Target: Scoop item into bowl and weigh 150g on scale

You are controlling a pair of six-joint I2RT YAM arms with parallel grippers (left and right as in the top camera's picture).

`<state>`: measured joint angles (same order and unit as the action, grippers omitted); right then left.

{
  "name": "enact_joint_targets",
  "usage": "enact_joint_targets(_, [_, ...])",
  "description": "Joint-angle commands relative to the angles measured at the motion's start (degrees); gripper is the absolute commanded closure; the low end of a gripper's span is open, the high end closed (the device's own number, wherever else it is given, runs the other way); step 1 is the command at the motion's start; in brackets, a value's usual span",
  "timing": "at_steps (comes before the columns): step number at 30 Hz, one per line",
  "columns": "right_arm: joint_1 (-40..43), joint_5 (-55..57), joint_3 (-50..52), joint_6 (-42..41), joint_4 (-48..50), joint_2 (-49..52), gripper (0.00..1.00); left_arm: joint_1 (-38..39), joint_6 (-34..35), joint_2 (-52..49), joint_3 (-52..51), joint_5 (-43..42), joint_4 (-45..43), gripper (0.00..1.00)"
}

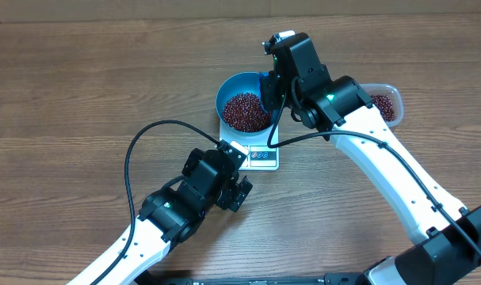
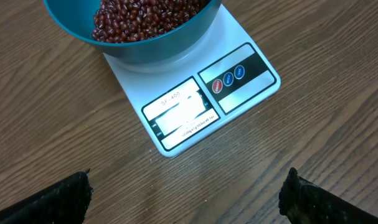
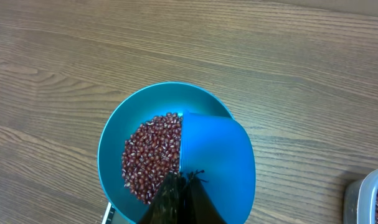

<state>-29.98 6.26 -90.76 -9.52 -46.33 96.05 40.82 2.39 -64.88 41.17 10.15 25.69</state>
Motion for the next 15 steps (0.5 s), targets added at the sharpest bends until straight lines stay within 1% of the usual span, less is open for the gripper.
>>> enact_joint_targets(1, [0.48,-0.02,-1.79,0.59,0.35,-1.90,0.96,-0.31,-1.14,0.39,-0.68,0.79,-0.22,0.00])
enact_joint_targets(4, [0.37,1.53,-1.79,2.03,-0.09,-1.90,0.96,-0.31,-1.14,0.39,-0.68,0.79,-0.22,0.01])
enact_joint_targets(8, [0.39,0.63,-1.79,2.54,-0.55,-1.90,0.96,-0.31,-1.14,0.39,-0.68,0.79,-0.20,0.00])
enact_joint_targets(13, [0.42,2.51,-1.79,2.60,-0.52,-1.90,0.96,-0.31,-1.14,0.39,-0.68,0.79,-0.22,0.00])
enact_joint_targets(14, [0.44,4.63,-1.79,2.05,-0.50,-1.90,0.96,-0.31,-1.11,0.39,-0.68,0.79,-0.22,0.01])
enact_joint_targets(15, [0.48,4.24,-1.79,1.36,-0.28,-1.90,0.96,-0.31,-1.14,0.39,-0.68,0.79,-0.22,0.00])
